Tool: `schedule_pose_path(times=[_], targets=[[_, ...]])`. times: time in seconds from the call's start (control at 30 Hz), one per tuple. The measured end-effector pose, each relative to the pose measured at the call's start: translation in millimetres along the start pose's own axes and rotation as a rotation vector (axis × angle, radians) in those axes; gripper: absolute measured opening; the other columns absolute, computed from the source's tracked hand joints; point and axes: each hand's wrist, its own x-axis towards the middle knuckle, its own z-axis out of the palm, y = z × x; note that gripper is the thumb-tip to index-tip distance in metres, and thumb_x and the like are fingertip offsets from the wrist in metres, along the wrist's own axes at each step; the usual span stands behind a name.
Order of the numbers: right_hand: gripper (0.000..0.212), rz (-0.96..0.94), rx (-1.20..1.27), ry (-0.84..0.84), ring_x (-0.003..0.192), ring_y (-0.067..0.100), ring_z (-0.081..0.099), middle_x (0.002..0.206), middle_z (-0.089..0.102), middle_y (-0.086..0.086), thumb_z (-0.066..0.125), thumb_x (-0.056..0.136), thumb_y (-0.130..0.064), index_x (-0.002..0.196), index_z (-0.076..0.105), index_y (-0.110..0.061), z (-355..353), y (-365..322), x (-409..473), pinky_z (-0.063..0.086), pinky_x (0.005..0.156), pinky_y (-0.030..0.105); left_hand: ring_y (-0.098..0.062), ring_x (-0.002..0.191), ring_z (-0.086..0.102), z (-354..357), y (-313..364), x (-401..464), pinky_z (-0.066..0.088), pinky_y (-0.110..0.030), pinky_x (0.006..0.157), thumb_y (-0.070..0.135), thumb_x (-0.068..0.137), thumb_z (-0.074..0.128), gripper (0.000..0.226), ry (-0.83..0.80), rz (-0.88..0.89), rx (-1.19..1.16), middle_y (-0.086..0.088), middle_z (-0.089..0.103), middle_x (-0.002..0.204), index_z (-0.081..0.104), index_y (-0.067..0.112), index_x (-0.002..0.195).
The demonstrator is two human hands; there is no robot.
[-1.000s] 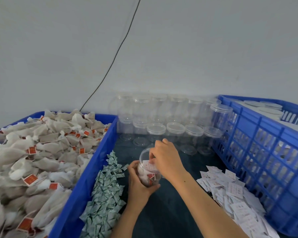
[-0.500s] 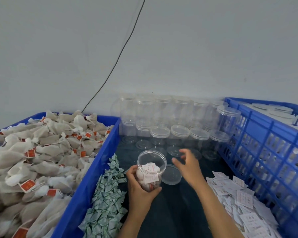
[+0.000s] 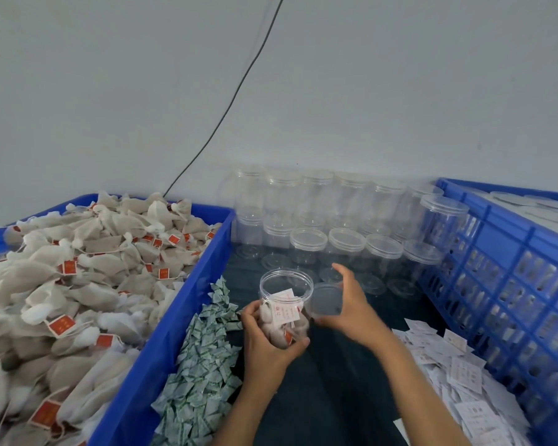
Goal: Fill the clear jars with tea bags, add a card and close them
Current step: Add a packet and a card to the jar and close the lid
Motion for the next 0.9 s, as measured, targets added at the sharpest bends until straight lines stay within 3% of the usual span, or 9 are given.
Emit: schedule_pose_path(times=[0.07, 0.17, 0.3, 0.4, 0.47, 0.57, 0.7, 0.9], targets=[[0.112, -0.028, -0.031, -0.129, 0.127, 0.02, 0.04, 0.134, 0.036, 0.007, 0.087, 0.067, -0.022, 0.147, 0.01, -0.037, -27.6, -15.5, -0.7, 0.037, 0.107, 0.035, -0.008, 0.111, 0.054, 0.7, 1.5, -1.3, 0.046, -0.014, 0.082, 0.019, 0.05, 0.088, 0.084, -0.014, -0.018, 0.009, 0.003, 0.049, 0.124, 0.032, 0.038, 0.11], [0.109, -0.098, 0.011, -0.196, 0.124, 0.016, 0.047, 0.132, 0.041, 0.004, 0.088, 0.067, -0.025, 0.143, 0.012, -0.043, -59.9, -36.0, -4.8, 0.039, 0.106, 0.033, -0.003, 0.107, 0.055, 0.3, 3.1, -2.7, 0.044, -0.006, 0.075, 0.019, 0.053, 0.089, 0.082, -0.049, -0.006, 0.006, 0.008, 0.049, 0.121, 0.032, 0.036, 0.11], [0.097, -0.113, 0.329, -0.218, 0.12, 0.013, 0.053, 0.129, 0.046, -0.001, 0.083, 0.062, -0.044, 0.14, 0.026, -0.042, -61.5, -51.6, -9.5, 0.045, 0.102, 0.034, -0.005, 0.098, 0.064, -0.2, 9.1, -7.0, 0.051, -0.015, 0.074, 0.028, 0.05, 0.087, 0.082, -0.174, 0.034, -0.025, 0.011, 0.062, 0.11, 0.039, 0.037, 0.116], [0.067, -0.126, 0.218, -0.235, 0.12, 0.007, 0.049, 0.127, 0.048, -0.007, 0.069, 0.075, -0.058, 0.134, 0.038, -0.045, -42.2, -47.0, -13.6, 0.044, 0.091, 0.023, -0.008, 0.1, 0.066, -2.4, 10.7, -8.4, 0.053, -0.019, 0.075, 0.028, 0.052, 0.087, 0.08, -0.277, 0.022, -0.062, 0.017, 0.064, 0.113, 0.048, 0.034, 0.122], [0.047, -0.136, 0.199, -0.186, 0.12, 0.003, 0.047, 0.123, 0.049, -0.009, 0.056, 0.078, -0.061, 0.123, 0.052, -0.046, -30.5, -42.2, -16.7, 0.042, 0.094, 0.022, -0.012, 0.103, 0.066, -5.0, 11.6, -6.0, 0.055, -0.026, 0.08, 0.032, 0.05, 0.087, 0.083, -0.282, -0.014, -0.097, 0.009, 0.066, 0.116, 0.052, 0.028, 0.126], [0.044, -0.162, 0.195, -0.107, 0.116, 0.001, 0.047, 0.117, 0.049, -0.009, 0.053, 0.075, -0.064, 0.117, 0.058, -0.051, -21.7, -40.3, -17.1, 0.04, 0.1, 0.024, -0.014, 0.102, 0.067, -9.4, 14.3, -4.0, 0.056, -0.033, 0.08, 0.033, 0.045, 0.087, 0.087, -0.276, -0.074, -0.172, 0.0, 0.067, 0.116, 0.054, 0.029, 0.126], [0.031, -0.184, 0.25, -0.027, 0.11, -0.001, 0.05, 0.117, 0.05, -0.004, 0.055, 0.083, -0.056, 0.113, 0.059, -0.056, -13.4, -42.6, -14.9, 0.042, 0.091, 0.017, -0.022, 0.099, 0.068, -12.5, 15.4, -4.7, 0.055, -0.033, 0.072, 0.028, 0.04, 0.088, 0.104, -0.22, -0.24, -0.412, -0.009, 0.062, 0.119, 0.038, 0.038, 0.131], [0.031, -0.241, 0.298, 0.071, 0.098, -0.012, 0.05, 0.112, 0.047, -0.001, 0.061, 0.09, -0.038, 0.114, 0.059, -0.057, 3.8, -39.5, -18.2, 0.04, 0.081, 0.001, -0.024, 0.105, 0.065, -9.9, 19.2, -3.2, 0.051, -0.039, 0.083, 0.035, 0.056, 0.08, 0.093, -0.266, -0.382, -0.544, -0.008, 0.061, 0.126, 0.033, 0.031, 0.136]])
